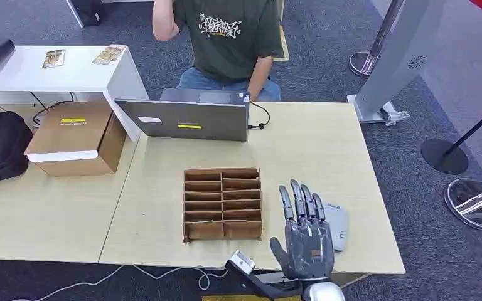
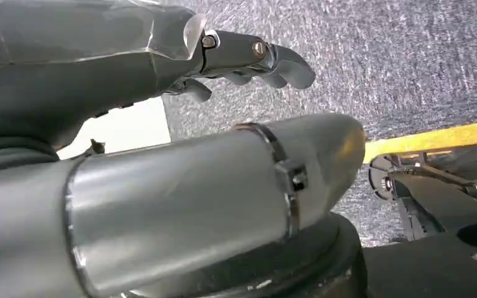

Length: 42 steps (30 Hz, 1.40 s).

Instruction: Pass the card to the sensor for recognition and then transmit it.

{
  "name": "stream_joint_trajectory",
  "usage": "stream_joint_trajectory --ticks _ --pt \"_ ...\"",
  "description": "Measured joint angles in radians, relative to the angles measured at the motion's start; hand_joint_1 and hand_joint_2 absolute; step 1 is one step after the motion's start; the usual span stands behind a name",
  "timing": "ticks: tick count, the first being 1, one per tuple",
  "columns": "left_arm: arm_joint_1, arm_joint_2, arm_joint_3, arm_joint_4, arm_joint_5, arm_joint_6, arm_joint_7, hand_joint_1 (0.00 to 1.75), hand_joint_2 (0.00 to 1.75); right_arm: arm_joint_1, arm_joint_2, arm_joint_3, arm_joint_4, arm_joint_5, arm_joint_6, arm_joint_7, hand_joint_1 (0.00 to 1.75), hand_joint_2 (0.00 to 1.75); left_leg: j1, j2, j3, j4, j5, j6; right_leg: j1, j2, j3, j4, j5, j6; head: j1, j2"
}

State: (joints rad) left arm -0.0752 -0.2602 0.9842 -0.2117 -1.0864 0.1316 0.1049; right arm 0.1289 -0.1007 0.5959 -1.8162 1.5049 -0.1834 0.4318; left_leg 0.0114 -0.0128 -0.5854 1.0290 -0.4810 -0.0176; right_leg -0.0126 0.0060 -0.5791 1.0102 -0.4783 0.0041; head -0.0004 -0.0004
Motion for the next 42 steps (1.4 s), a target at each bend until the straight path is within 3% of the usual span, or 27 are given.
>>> stream_joint_trajectory --ticks 4,10,18,42 --pt "0.0 0.0 0.015 0.0 0.01 0.002 -0.001 0.0 0.0 0.006 0.024 0.0 0.007 0.0 0.051 -0.013 0.0 1.75 0.0 0.0 0.0 0.0 0.0 0.0 0.0 0.0 0.0 0.0 0.0 0.0 0.0 0.0" --pt "0.0 0.0 0.032 0.0 0.013 0.003 -0.006 0.0 0.0 0.02 0.052 -0.027 0.046 0.0 0.054 -0.096 0.0 1.75 0.0 0.0 0.0 0.0 0.0 0.0 0.0 0.0 0.0 0.0 0.0 0.0 0.0 0.0" --pt "0.0 -0.002 0.045 0.0 0.013 0.003 -0.013 0.0 0.0 0.02 0.072 -0.041 0.087 -0.001 0.088 -0.125 0.0 1.75 0.0 0.0 0.0 0.0 0.0 0.0 0.0 0.0 0.0 0.0 0.0 0.0 0.0 0.0" --pt "-0.003 -0.008 0.046 0.0 0.012 0.002 -0.017 0.0 0.0 -0.059 0.107 -0.023 0.271 -0.011 -0.004 -0.221 0.0 1.75 0.0 0.0 0.0 0.0 0.0 0.0 0.0 0.0 0.0 0.0 0.0 0.0 0.0 0.0"
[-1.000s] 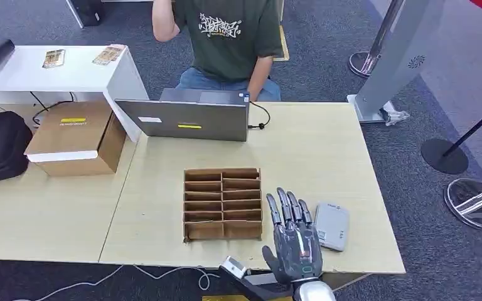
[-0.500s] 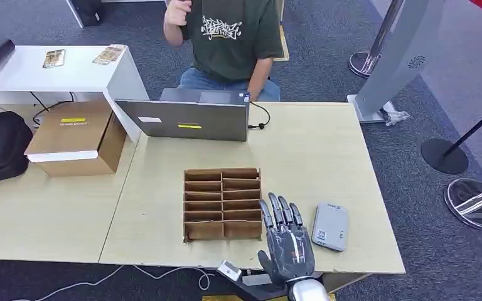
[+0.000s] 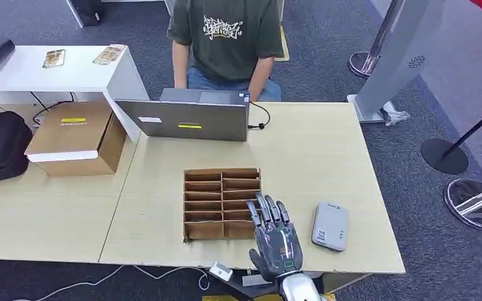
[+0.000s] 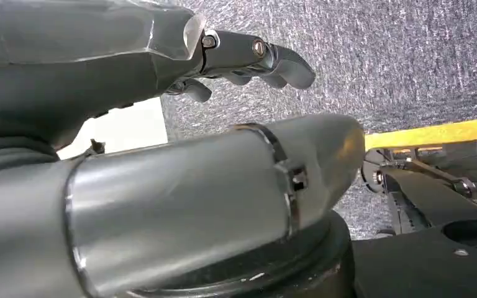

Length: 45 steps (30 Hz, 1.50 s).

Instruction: Pass the card to the sensor for recognition and then transmit it.

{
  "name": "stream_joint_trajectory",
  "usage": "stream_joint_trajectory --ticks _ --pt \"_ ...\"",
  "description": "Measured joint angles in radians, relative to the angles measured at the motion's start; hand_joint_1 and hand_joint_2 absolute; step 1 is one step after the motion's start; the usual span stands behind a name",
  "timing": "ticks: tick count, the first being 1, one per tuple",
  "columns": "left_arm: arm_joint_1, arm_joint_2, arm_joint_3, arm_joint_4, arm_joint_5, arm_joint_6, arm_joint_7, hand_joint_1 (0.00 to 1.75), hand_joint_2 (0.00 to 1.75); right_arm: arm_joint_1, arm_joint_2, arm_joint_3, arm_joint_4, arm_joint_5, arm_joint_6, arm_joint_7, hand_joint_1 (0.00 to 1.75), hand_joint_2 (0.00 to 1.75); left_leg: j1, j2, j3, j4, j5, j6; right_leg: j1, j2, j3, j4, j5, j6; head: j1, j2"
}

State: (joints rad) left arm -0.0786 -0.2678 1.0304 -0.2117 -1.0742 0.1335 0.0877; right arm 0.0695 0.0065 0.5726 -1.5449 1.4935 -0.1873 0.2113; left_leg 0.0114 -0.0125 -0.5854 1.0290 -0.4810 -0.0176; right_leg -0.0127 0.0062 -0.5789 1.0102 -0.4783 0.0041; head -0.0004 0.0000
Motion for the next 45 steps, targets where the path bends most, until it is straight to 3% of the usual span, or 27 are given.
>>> stream_joint_trajectory --ticks 13,28,45 --pt "0.0 -0.003 0.002 0.0 -0.003 0.0 -0.001 0.0 0.0 -0.063 0.029 0.011 0.101 0.0 -0.042 -0.051 0.0 1.75 0.0 0.0 0.0 0.0 0.0 0.0 0.0 0.0 0.0 0.0 0.0 0.0 0.0 0.0" --pt "-0.002 -0.005 0.002 0.0 -0.006 -0.007 -0.001 0.0 0.0 -0.14 0.072 0.014 0.185 -0.002 -0.039 -0.088 0.0 1.75 0.0 0.0 0.0 0.0 0.0 0.0 0.0 0.0 0.0 0.0 0.0 0.0 0.0 0.0" --pt "-0.006 -0.006 0.002 0.0 -0.004 -0.011 -0.001 0.0 0.0 -0.198 0.128 0.017 0.298 -0.01 -0.071 -0.071 0.0 1.75 0.0 0.0 0.0 0.0 0.0 0.0 0.0 0.0 0.0 0.0 0.0 0.0 0.0 0.0"
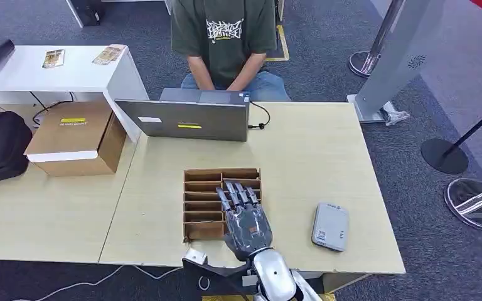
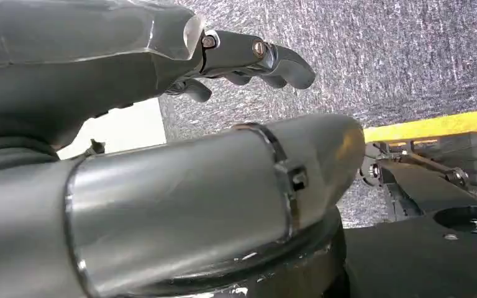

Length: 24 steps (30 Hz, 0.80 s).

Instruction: Pass the card to the sensor for recognition and then transmit it.

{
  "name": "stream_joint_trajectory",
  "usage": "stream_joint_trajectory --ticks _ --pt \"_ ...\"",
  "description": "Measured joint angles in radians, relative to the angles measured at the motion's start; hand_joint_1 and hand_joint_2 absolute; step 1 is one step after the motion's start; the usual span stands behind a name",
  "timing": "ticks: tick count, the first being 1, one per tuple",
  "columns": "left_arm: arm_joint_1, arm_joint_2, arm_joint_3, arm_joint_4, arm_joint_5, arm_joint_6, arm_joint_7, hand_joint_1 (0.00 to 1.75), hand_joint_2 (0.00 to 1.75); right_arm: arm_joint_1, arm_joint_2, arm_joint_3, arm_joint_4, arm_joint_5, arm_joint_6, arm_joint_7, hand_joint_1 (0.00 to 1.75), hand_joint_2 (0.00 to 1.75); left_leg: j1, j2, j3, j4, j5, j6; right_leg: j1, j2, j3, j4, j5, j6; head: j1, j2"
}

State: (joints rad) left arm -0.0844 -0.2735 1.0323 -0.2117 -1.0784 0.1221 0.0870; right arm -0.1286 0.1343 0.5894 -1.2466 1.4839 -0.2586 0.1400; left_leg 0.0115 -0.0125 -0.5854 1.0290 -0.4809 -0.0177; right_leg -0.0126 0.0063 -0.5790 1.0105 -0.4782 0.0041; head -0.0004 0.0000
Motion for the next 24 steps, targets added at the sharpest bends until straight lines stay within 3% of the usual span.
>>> stream_joint_trajectory --ticks 11,24 --pt "0.0 0.0 0.0 0.0 0.004 -0.003 0.0 0.0 0.0 0.009 -0.001 -0.006 -0.017 0.018 0.08 0.087 0.0 1.75 0.0 0.0 0.0 0.0 0.0 0.0 0.0 0.0 0.0 0.0 0.0 0.0 0.0 0.0" --pt "0.0 0.0 0.001 0.0 0.008 -0.005 0.0 0.0 0.0 0.025 -0.009 -0.02 -0.074 0.02 0.11 0.093 0.0 1.75 0.0 0.001 0.0 0.0 0.0 0.0 0.0 0.001 -0.001 0.0 0.0 0.0 0.0 0.0"
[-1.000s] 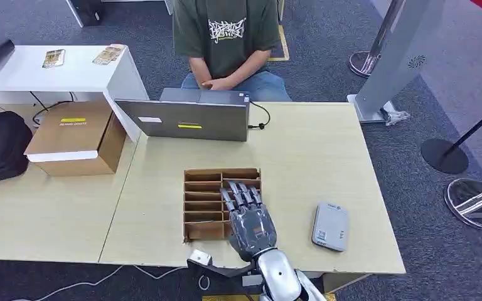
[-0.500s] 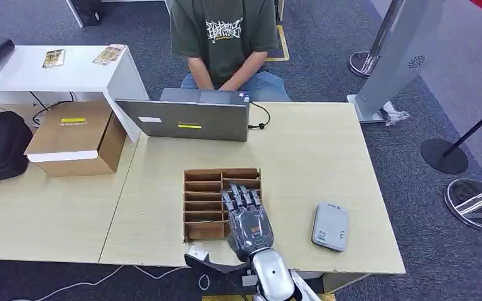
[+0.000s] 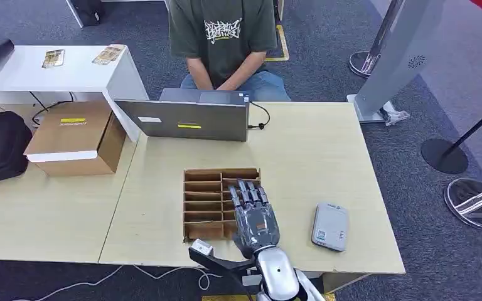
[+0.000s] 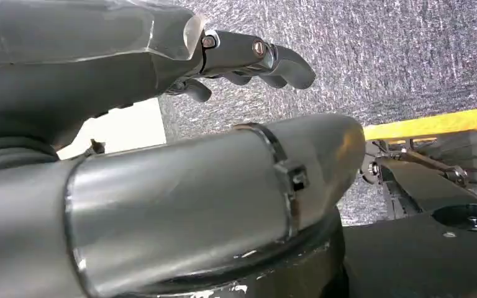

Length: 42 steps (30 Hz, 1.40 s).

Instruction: Pass the card to the sensor for recognition and then transmit it.

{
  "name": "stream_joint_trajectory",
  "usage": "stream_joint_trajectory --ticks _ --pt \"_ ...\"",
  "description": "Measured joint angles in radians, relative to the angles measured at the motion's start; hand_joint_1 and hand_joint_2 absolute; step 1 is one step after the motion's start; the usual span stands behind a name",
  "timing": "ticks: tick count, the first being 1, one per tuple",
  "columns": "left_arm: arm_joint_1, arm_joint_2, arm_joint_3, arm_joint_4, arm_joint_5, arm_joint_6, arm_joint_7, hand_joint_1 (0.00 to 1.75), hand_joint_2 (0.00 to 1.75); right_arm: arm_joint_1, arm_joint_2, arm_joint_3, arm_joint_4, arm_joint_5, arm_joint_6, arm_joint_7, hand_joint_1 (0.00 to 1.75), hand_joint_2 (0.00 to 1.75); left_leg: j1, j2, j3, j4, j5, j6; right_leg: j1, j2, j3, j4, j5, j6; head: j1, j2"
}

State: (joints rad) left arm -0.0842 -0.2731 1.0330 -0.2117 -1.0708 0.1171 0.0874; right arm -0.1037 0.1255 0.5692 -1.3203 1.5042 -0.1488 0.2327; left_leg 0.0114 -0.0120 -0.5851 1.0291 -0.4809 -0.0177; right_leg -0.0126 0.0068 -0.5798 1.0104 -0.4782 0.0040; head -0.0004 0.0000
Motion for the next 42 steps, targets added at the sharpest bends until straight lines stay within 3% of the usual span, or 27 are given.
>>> stream_joint_trajectory --ticks 42 --pt "0.0 0.0 0.0 0.0 -0.003 -0.005 0.003 0.0 0.0 -0.002 0.001 -0.011 0.035 -0.001 0.019 -0.002 0.0 1.75 0.0 0.0 0.0 0.0 0.0 0.0 0.0 0.0 0.0 0.0 0.0 0.0 0.0 0.0"
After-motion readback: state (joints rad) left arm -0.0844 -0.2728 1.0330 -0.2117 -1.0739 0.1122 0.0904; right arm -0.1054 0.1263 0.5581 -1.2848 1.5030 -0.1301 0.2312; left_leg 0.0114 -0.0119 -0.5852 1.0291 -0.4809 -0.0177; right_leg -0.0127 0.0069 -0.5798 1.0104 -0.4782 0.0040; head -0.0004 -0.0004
